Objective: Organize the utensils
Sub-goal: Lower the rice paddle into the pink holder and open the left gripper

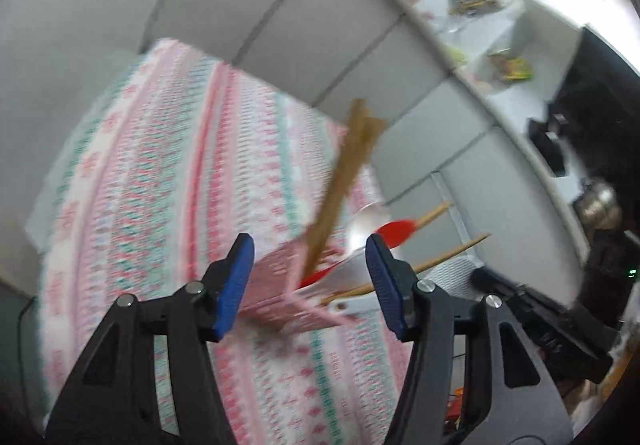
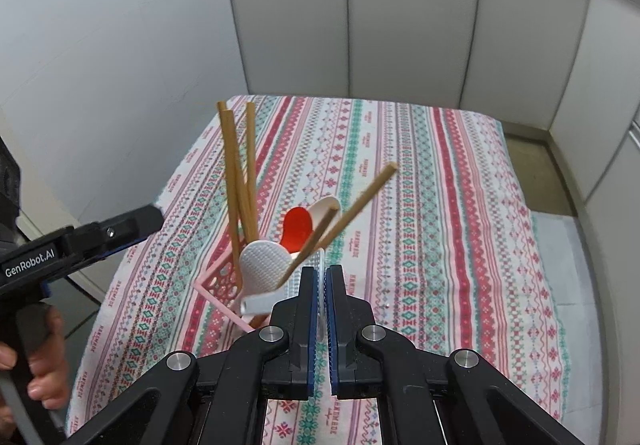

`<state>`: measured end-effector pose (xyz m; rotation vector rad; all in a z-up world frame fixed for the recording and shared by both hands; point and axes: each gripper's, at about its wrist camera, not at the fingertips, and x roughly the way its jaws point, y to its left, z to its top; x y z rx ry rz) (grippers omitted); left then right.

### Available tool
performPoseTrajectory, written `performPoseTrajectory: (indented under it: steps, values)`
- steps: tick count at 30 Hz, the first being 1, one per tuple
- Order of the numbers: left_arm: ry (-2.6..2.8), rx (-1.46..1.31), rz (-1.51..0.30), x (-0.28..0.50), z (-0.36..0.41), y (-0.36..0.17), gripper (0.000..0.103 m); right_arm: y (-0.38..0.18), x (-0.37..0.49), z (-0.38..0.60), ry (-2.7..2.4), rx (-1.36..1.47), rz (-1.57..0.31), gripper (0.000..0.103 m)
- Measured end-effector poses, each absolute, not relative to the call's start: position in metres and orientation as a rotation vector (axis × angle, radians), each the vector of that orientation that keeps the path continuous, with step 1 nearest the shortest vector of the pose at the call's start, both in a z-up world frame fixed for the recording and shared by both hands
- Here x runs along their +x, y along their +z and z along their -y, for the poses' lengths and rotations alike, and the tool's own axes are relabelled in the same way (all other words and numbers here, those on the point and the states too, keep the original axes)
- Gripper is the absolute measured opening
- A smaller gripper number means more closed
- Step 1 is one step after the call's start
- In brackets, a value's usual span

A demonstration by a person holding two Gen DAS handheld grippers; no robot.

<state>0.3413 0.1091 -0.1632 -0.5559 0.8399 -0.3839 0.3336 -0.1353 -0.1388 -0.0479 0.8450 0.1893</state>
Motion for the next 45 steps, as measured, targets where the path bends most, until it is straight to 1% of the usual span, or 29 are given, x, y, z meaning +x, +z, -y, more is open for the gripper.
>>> performPoseTrajectory:
  steps: [10, 20, 23, 24, 25, 27, 30, 32, 34, 35, 37, 38, 40, 41, 43, 45]
  values:
    - [-0.160, -0.371, -1.070, 0.333, -0.123, -0.194, 0.059, -0.145, 0.343, 0.102, 0.194, -0.120, -0.831, 0.003]
    - [-0.161, -0.300, -1.124, 0.333, -0.116, -0.202, 0.060, -0.161, 0.353, 0.066, 0.182, -0.259, -0.835, 0.003]
    - [-0.158, -0.268, -1.125, 0.332, -0.110, -0.200, 0.065, -0.163, 0.355, 0.063, 0.229, -0.229, -0.835, 0.005]
    - [-0.155, -0.259, -1.123, 0.332, -0.109, -0.200, 0.066, -0.163, 0.356, 0.065, 0.249, -0.206, -0.838, 0.008]
    - [-0.154, -0.248, -1.122, 0.331, -0.107, -0.199, 0.067, -0.161, 0.355, 0.068, 0.258, -0.187, -0.843, 0.014]
    - [-0.154, -0.226, -1.119, 0.329, -0.103, -0.197, 0.069, -0.155, 0.350, 0.072, 0.259, -0.168, -0.830, 0.022]
    - [-0.154, -0.195, -1.120, 0.324, -0.097, -0.193, 0.073, -0.138, 0.338, 0.082, 0.251, -0.148, -0.795, 0.025]
    - [-0.157, -0.174, -1.114, 0.318, -0.091, -0.188, 0.075, -0.127, 0.327, 0.091, 0.251, -0.130, -0.772, 0.031]
    - [-0.153, -0.157, -1.106, 0.310, -0.086, -0.181, 0.077, -0.116, 0.314, 0.103, 0.243, -0.112, -0.748, 0.041]
    - [-0.149, -0.154, -1.098, 0.306, -0.084, -0.176, 0.078, -0.111, 0.305, 0.110, 0.236, -0.100, -0.736, 0.042]
    - [-0.142, -0.150, -1.074, 0.295, -0.079, -0.167, 0.083, -0.103, 0.292, 0.122, 0.226, -0.079, -0.727, 0.045]
    - [-0.137, -0.144, -1.057, 0.288, -0.076, -0.160, 0.084, -0.099, 0.284, 0.129, 0.216, -0.067, -0.722, 0.046]
    - [-0.128, -0.118, -1.011, 0.269, -0.067, -0.144, 0.087, -0.092, 0.270, 0.139, 0.196, -0.055, -0.714, 0.054]
    - [-0.123, -0.107, -0.995, 0.263, -0.064, -0.139, 0.088, -0.088, 0.263, 0.145, 0.185, -0.052, -0.709, 0.057]
    - [-0.097, -0.070, -0.950, 0.243, -0.055, -0.126, 0.093, -0.079, 0.244, 0.156, 0.159, -0.043, -0.693, 0.065]
    - [-0.077, -0.031, -0.919, 0.222, -0.043, -0.113, 0.097, -0.071, 0.226, 0.167, 0.134, -0.032, -0.680, 0.072]
